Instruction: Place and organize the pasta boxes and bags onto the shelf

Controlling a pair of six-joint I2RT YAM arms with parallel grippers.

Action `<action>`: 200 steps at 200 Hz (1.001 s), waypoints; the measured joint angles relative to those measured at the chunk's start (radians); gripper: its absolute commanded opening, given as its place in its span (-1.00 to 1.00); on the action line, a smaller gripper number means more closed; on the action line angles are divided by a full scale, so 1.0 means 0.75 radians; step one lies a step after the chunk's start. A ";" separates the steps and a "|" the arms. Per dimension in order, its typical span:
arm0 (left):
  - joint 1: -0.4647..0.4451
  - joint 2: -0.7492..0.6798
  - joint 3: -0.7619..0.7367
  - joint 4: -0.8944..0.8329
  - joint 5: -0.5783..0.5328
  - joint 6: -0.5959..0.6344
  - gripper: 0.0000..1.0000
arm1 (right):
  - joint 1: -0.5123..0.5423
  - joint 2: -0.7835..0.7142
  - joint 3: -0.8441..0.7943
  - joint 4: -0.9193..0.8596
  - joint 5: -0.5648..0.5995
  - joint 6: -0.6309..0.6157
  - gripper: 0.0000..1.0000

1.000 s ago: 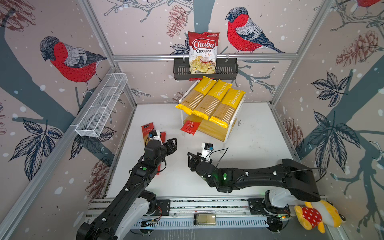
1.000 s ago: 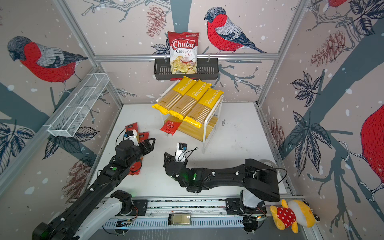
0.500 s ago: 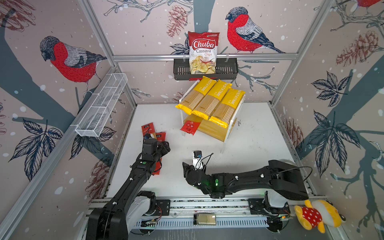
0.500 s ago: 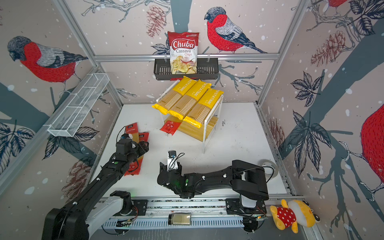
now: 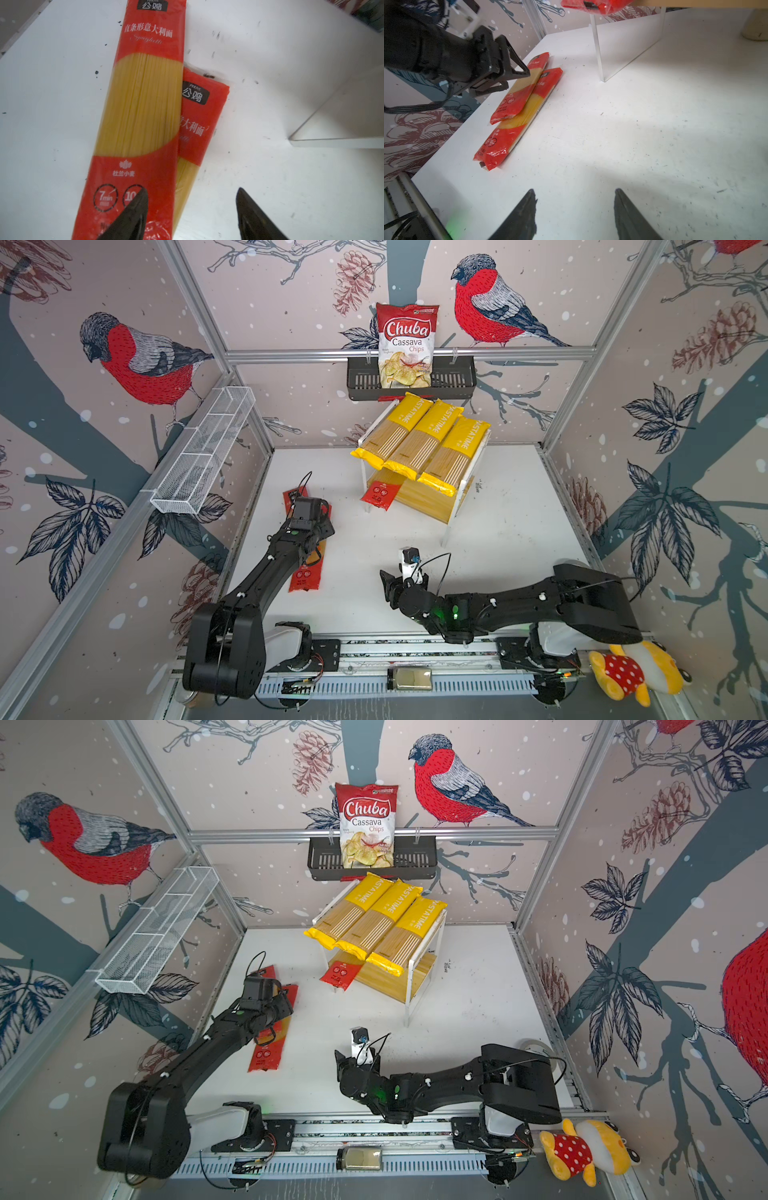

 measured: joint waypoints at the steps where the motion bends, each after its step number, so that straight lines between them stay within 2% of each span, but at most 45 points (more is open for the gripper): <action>1: 0.000 0.004 0.003 -0.004 -0.001 0.001 0.30 | -0.002 0.000 -0.002 0.005 -0.002 -0.004 0.20; 29: -0.001 0.145 0.066 -0.111 -0.030 0.027 0.21 | -0.012 -0.001 -0.016 0.066 -0.039 -0.015 0.20; 53: -0.001 0.174 0.051 -0.138 -0.039 0.038 0.08 | -0.026 -0.006 -0.040 0.116 -0.072 -0.013 0.21; 86: 0.002 0.188 0.025 -0.133 -0.081 0.037 -0.40 | -0.060 0.003 -0.043 0.179 -0.135 0.025 0.21; 101: 0.001 0.189 0.023 -0.132 -0.081 0.037 -0.54 | -0.070 0.023 -0.018 0.185 -0.150 0.025 0.21; 121: 0.001 0.173 0.017 -0.130 -0.082 0.032 -0.62 | -0.077 0.051 0.017 0.190 -0.188 0.021 0.21; 154: 0.001 0.149 0.021 -0.143 -0.094 0.028 -0.88 | -0.074 0.109 0.107 0.174 -0.231 -0.012 0.19; 200: 0.015 0.125 0.064 -0.196 -0.101 0.063 -0.98 | -0.067 0.287 0.320 0.103 -0.268 -0.043 0.11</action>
